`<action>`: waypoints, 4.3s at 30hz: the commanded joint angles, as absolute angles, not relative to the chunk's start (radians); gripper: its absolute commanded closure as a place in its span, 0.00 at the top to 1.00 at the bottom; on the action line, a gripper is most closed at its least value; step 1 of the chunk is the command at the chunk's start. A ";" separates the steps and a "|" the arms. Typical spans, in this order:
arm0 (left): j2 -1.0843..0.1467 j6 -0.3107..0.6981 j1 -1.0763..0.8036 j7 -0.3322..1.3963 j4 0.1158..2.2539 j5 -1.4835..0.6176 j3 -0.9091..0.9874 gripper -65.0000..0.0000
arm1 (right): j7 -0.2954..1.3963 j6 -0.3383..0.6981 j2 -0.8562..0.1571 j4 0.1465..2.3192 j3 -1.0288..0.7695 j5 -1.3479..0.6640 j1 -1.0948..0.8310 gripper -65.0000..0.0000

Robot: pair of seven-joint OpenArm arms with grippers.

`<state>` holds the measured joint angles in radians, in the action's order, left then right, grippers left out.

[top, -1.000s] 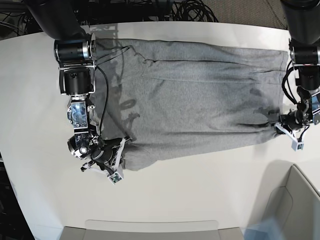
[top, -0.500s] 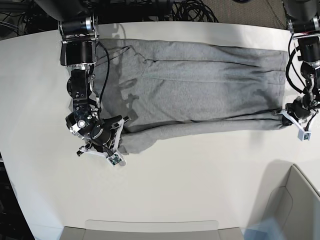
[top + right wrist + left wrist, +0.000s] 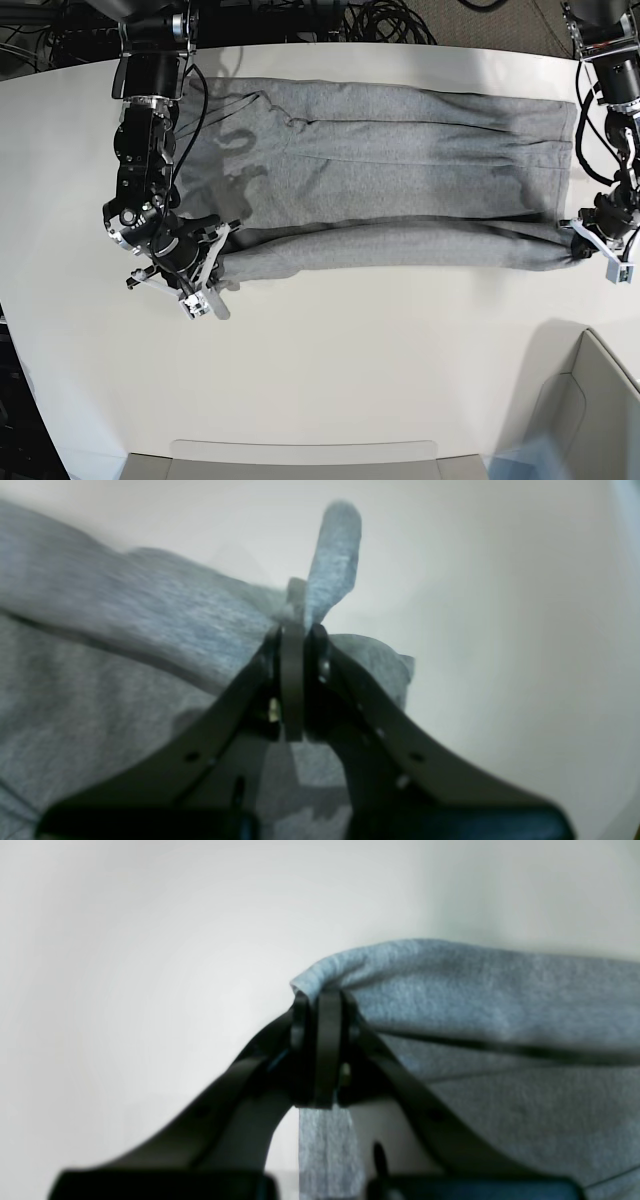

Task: Fold the T-shirt properly
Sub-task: 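Lift the hem and fold it over toward the shoulder edge, then lay the folded hem down and hold it with both grippers, then open the left gripper and release the shirt end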

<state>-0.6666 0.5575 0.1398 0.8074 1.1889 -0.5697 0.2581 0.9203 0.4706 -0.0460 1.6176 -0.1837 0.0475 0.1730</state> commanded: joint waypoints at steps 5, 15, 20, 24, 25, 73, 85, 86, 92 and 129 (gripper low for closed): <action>-0.694 0.555 0.079 0.794 1.274 -0.573 0.277 0.00 | 0.900 0.470 -0.053 1.707 -0.188 0.041 0.140 0.00; -0.691 0.558 -0.054 0.800 1.319 -0.579 0.371 0.00 | 0.901 0.470 -0.053 1.870 -0.205 0.041 -0.018 0.00; -0.654 0.559 -0.120 0.869 1.431 -0.575 0.440 0.00 | 0.901 0.472 -0.051 1.905 -0.254 0.041 -0.064 0.00; -0.638 0.559 -0.147 0.892 1.471 -0.575 0.444 0.00 | 0.901 0.472 -0.048 1.945 -0.262 0.041 -0.108 0.00; -0.628 0.559 -0.156 0.895 1.471 -0.575 0.447 0.00 | 0.901 0.476 -0.047 1.959 -0.262 0.041 -0.124 0.00; -0.595 0.559 -0.404 0.900 1.630 -0.573 0.515 0.48 | 1.029 0.698 0.012 2.057 -0.467 0.048 -0.361 0.26; -0.599 0.698 -0.275 1.023 1.532 -0.518 0.507 0.55 | 1.029 0.698 0.010 2.048 -0.458 0.047 -0.346 0.36; -0.599 0.698 -0.259 1.020 1.508 -0.483 0.504 0.55 | 1.029 0.698 0.010 2.038 -0.458 0.047 -0.344 0.36; -0.595 0.698 -0.153 1.027 1.379 -0.278 0.438 0.55 | 1.029 0.698 0.001 1.998 -0.463 0.048 -0.337 0.36; -0.492 0.698 -0.104 1.290 1.515 -0.231 0.561 0.53 | 1.029 0.698 0.013 2.000 -0.460 0.048 -0.337 0.36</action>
<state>-0.4656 0.7006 -0.1146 1.2896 1.5032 -0.2356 0.5560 1.0409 0.6827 0.0170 1.9831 -0.4599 0.0555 -0.3386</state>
